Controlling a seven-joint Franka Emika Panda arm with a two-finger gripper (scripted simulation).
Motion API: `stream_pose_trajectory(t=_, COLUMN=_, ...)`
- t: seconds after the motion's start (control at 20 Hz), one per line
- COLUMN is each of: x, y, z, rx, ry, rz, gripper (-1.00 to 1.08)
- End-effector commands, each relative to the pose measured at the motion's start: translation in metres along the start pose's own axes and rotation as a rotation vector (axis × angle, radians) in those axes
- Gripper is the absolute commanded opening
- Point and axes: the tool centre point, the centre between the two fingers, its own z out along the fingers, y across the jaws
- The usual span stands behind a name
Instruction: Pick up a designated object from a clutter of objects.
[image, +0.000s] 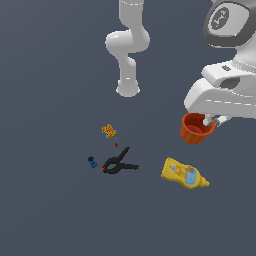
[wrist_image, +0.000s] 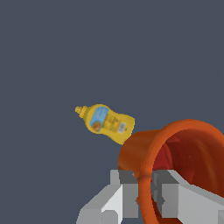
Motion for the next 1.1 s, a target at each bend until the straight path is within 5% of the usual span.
stream_pose_trajectory(t=0.0, x=0.009, y=-0.001, z=-0.018, rx=0.0, ry=0.001, rz=0.001, gripper=-1.0)
stream_pose_trajectory(t=1.05, x=0.05, y=-0.006, z=-0.09, rx=-0.005, ry=0.003, rz=0.003, gripper=-1.0)
